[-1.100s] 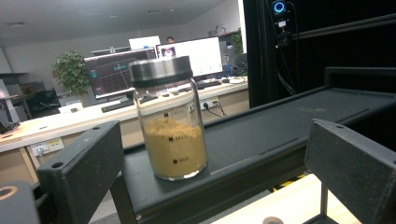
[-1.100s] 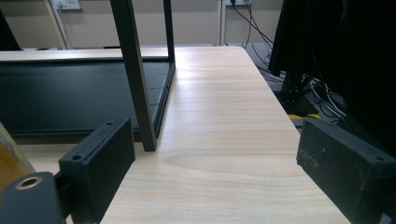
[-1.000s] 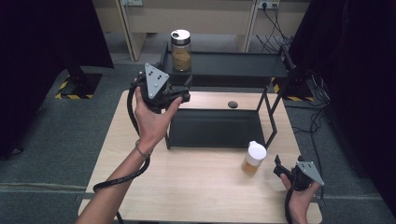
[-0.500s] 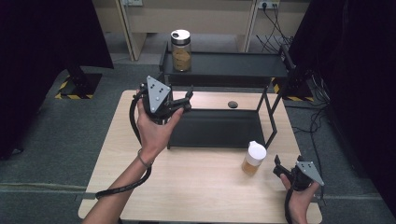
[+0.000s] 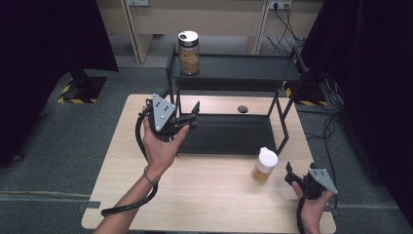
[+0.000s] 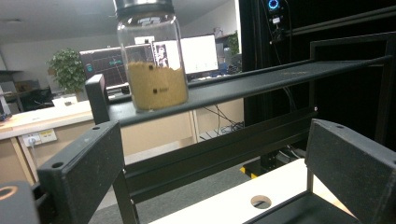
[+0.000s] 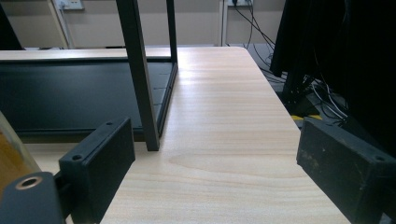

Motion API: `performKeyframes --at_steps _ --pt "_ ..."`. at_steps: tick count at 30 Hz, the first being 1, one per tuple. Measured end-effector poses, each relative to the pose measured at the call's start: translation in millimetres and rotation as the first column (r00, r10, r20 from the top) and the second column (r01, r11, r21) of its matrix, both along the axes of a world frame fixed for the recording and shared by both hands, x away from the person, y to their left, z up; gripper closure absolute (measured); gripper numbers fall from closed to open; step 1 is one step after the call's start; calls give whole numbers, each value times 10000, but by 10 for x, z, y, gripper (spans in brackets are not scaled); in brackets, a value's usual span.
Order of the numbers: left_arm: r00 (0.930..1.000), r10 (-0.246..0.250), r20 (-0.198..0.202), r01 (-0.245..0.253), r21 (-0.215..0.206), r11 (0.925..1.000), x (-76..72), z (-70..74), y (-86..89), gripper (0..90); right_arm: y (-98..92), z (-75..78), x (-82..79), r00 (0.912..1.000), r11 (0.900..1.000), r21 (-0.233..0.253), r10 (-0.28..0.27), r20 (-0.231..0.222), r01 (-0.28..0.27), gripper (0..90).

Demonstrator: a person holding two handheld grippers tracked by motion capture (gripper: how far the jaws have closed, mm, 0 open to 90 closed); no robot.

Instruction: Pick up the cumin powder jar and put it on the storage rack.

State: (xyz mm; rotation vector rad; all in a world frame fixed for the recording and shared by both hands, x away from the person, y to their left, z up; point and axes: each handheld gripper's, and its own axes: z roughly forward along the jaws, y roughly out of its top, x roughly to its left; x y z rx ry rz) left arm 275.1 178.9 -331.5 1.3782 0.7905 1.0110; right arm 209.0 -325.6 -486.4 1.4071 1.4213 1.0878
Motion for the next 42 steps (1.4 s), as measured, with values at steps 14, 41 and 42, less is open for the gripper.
performKeyframes --at_steps 14,41,42 --pt "9998 -139 -161 138 -57 9999 -16 -310 16 37 10 2 0 10000 10000 -23 13 -9 -13 117" --pt "9981 -105 -606 104 -21 9999 -105 -937 -48 35 13 0 -2 10000 10000 -49 22 2 -22 117" --pt "9981 -117 -603 116 -15 9999 -110 -956 -50 35 13 0 -2 10000 10000 -41 21 2 -21 117"
